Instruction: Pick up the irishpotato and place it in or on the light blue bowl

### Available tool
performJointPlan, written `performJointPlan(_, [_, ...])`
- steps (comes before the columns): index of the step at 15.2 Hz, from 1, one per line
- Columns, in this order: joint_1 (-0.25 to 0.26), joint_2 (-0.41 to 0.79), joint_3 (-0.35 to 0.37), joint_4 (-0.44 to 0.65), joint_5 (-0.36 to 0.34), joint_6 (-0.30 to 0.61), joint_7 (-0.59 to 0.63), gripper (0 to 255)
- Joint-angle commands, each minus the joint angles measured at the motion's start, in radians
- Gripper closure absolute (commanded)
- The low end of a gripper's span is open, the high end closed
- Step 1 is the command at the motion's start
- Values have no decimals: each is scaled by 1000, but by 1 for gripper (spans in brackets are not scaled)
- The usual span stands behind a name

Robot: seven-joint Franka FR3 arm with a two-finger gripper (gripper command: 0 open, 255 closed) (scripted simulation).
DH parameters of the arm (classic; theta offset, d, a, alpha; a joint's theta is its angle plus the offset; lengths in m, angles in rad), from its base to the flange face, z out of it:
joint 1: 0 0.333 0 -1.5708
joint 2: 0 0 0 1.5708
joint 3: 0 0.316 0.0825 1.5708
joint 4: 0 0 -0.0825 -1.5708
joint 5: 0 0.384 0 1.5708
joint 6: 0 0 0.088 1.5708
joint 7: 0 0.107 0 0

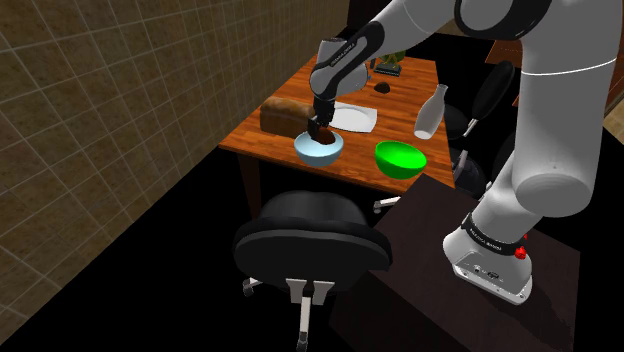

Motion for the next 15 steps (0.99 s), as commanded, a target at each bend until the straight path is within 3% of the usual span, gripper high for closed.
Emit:
performJointPlan(1, [-1, 2, 0, 1, 1, 1, -1, 255])
performJointPlan(5, [-1, 2, 0, 1, 1, 1, -1, 255])
performJointPlan(6, [-1, 2, 0, 1, 1, 1, -1, 0])
performJointPlan(11, [-1, 2, 0, 1, 1, 1, -1, 0])
performJointPlan(15, [13, -93, -19, 3, -32, -94, 20, 0])
